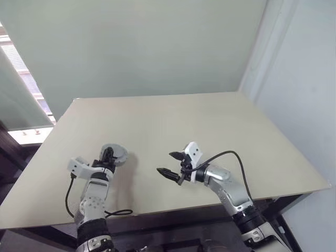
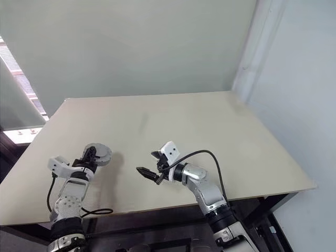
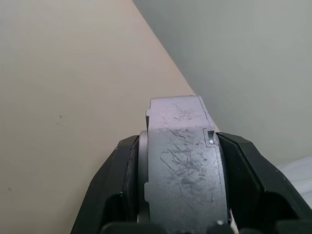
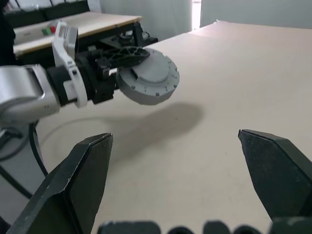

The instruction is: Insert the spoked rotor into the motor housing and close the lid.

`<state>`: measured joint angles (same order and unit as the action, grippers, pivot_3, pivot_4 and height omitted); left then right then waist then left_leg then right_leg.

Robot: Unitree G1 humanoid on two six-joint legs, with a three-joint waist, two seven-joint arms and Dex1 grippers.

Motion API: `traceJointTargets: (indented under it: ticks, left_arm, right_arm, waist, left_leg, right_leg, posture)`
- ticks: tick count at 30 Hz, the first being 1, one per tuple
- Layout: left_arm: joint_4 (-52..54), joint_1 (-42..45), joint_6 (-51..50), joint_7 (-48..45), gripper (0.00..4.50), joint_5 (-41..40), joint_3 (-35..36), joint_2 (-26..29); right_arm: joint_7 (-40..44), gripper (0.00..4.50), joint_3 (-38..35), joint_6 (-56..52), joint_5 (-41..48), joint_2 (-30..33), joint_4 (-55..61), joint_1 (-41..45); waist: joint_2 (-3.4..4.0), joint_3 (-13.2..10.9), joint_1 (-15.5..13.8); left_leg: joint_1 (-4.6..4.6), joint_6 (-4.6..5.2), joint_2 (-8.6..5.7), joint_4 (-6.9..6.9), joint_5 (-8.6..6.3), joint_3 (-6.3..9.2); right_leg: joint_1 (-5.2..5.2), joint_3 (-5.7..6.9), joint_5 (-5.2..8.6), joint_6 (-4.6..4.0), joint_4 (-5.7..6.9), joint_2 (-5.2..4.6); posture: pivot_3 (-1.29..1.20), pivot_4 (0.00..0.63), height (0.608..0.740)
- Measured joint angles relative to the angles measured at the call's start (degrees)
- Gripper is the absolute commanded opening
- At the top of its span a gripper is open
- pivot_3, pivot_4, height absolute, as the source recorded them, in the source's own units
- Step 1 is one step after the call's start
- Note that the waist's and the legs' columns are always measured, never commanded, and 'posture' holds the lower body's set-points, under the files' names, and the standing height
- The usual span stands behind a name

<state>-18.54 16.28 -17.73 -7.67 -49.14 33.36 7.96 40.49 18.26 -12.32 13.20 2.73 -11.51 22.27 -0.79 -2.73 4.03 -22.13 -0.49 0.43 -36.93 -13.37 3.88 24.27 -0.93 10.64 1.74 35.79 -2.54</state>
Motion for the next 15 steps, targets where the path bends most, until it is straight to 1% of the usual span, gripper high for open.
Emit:
traceJointTargets:
  ticks: [8, 10, 11, 12, 15]
  left_arm:
    - [-4.52, 0.17, 0.48, 0.13, 2.02, 4.58, -0.46, 0.64]
    - [-4.78, 0.17, 0.51, 0.16, 2.75, 5.84, -0.72, 0.77]
    - [-4.78, 0.18, 0.76, 0.2, 2.98, 6.45, -0.93, 0.87]
    - [-4.78, 0.2, 0.94, 0.52, 3.31, 7.02, -1.09, 1.06]
    - [-4.77, 0.09, 1.2, 2.49, 4.43, 9.11, -1.13, 1.31]
  right_arm:
    - [0.47, 4.5, -0.02, 0.38, -1.45, -0.03, -0.5, 0.0]
    - [0.46, 4.5, -0.02, 0.38, -1.54, -0.04, -0.51, 0.0]
    - [0.44, 4.5, -0.02, 0.38, -1.61, -0.05, -0.52, 0.0]
    - [0.42, 4.5, -0.02, 0.38, -1.7, -0.06, -0.53, 0.0]
    - [0.31, 4.5, -0.08, 0.38, -2.12, -0.04, -0.84, 0.0]
  waist:
    - [-0.02, 0.0, -0.01]
    - [-0.03, 0.01, -0.02]
    - [-0.03, 0.01, -0.01]
    - [-0.03, 0.01, 0.0]
    - [-0.03, 0.01, -0.01]
  left_leg:
    - [0.0, 0.0, 0.0, 0.01, 0.0, 0.01]
    - [0.0, 0.0, 0.0, 0.0, 0.0, 0.01]
    - [0.01, 0.0, 0.0, 0.0, 0.0, 0.01]
    - [0.04, 0.0, 0.0, 0.0, 0.0, 0.0]
    - [0.14, 0.0, 0.01, 0.0, 0.0, 0.0]
  right_leg:
    - [0.0, 0.0, -0.02, 0.01, 0.02, 0.0]
    - [-0.01, 0.0, -0.03, 0.01, 0.02, 0.0]
    - [-0.02, 0.0, -0.03, 0.01, 0.02, 0.0]
    - [-0.04, 0.0, -0.03, 0.01, 0.03, 0.0]
    - [-0.11, 0.0, -0.03, 0.01, 0.04, 0.0]
  posture:
    - [0.0, 0.0, 0.74]
    - [0.0, 0.0, 0.74]
    - [0.0, 0.0, 0.74]
    - [0.0, 0.0, 0.74]
    - [0.0, 0.0, 0.74]
